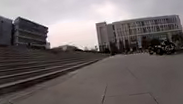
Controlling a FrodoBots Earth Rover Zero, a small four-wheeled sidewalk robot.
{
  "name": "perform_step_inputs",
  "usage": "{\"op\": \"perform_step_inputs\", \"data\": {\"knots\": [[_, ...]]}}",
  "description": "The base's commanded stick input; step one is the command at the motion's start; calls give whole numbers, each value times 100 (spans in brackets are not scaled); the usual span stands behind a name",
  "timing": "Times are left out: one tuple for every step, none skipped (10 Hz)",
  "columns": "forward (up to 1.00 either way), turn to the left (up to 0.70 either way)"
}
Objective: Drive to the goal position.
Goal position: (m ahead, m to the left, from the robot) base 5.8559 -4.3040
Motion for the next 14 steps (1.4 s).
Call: {"op": "perform_step_inputs", "data": {"knots": [[60,0],[60,0],[60,0],[60,0],[60,0],[60,0],[60,0],[60,0],[60,0],[60,0],[60,0],[60,0],[60,0],[60,0]]}}
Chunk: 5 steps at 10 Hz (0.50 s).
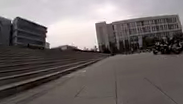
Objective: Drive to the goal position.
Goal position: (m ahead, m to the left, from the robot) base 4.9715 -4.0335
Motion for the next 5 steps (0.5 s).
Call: {"op": "perform_step_inputs", "data": {"knots": [[60,0],[60,0],[60,0],[60,0],[60,0]]}}
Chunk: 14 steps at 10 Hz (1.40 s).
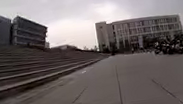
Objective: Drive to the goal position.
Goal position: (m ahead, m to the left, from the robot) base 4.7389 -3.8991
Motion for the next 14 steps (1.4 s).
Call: {"op": "perform_step_inputs", "data": {"knots": [[60,0],[60,0],[60,0],[60,0],[60,0],[60,0],[60,0],[60,-9],[60,-13],[60,-15],[60,-15],[60,-15],[60,-15],[60,-15]]}}
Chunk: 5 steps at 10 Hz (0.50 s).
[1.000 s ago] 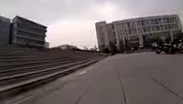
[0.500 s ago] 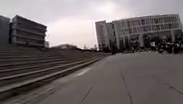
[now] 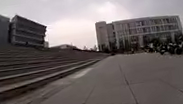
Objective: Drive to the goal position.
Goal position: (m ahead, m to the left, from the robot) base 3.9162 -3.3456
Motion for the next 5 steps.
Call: {"op": "perform_step_inputs", "data": {"knots": [[60,-15],[60,-15],[60,-15],[60,-15],[60,-14]]}}
